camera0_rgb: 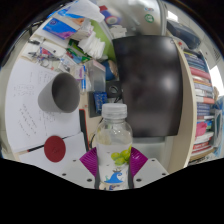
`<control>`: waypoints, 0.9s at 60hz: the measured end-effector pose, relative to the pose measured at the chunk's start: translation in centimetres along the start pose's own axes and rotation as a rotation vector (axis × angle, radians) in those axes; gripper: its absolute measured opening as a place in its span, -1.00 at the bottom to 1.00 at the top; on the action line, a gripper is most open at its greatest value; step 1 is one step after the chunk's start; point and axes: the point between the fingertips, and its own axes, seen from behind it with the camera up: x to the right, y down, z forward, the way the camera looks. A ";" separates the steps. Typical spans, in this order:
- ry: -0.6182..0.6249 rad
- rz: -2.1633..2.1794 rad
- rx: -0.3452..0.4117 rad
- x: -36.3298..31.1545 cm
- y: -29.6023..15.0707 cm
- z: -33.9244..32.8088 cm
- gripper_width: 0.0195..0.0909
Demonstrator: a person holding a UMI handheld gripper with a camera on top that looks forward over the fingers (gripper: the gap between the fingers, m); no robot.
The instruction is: Pour water
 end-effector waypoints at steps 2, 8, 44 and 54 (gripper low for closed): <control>-0.003 -0.049 0.007 -0.2 -0.8 0.2 -0.47; -0.018 -0.217 0.014 -1.1 -2.2 1.0 -0.47; -0.092 -0.165 0.019 -0.6 -3.7 0.5 -0.47; -0.175 0.502 0.038 0.7 -3.5 -1.3 -0.43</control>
